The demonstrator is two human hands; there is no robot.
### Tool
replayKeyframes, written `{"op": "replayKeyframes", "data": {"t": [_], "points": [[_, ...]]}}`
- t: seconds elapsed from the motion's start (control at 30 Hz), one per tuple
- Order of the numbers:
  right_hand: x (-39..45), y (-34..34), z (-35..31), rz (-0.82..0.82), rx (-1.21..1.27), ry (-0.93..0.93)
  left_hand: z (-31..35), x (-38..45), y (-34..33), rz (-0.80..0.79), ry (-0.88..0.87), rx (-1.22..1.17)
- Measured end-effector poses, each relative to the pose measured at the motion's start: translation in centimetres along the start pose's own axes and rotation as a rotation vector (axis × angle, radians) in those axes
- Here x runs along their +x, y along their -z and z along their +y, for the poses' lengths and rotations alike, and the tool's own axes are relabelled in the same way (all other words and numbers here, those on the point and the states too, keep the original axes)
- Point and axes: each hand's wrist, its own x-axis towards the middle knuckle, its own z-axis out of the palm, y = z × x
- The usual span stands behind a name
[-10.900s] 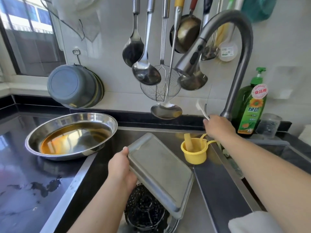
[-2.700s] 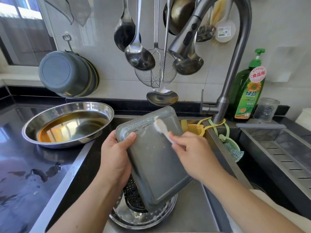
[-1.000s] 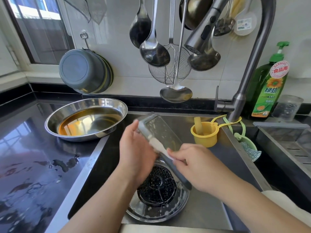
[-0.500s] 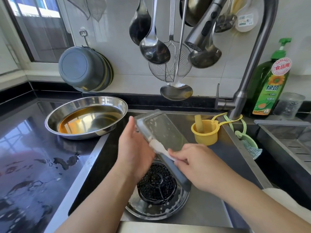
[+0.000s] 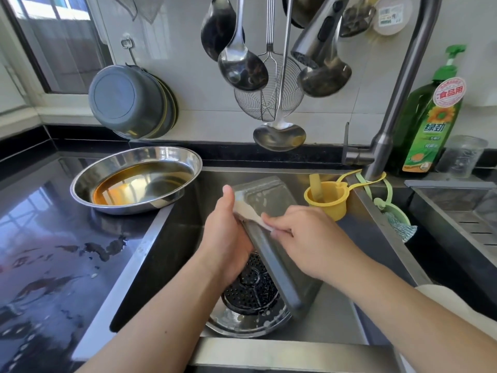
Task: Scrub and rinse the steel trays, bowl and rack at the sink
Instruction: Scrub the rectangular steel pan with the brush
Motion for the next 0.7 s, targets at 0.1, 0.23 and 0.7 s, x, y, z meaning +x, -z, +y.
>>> {"op": "replayKeyframes", "data": {"t": [0.1, 0.23, 0.7], "points": [[0.0, 1.1, 0.8, -0.188, -0.057, 0.005, 0.3, 0.1, 0.3, 0.170, -0.079, 0.028], [-1.2, 3.6, 0.0, -0.287, -0.086, 0.046, 1.9, -1.5, 0.1, 0.238, -0.187, -0.029], [-9.3, 5.0, -10.6, -0.149, -0.022, 0.180, 5.8, -19.5, 3.0, 0.697, -0.230, -0.518]]}}
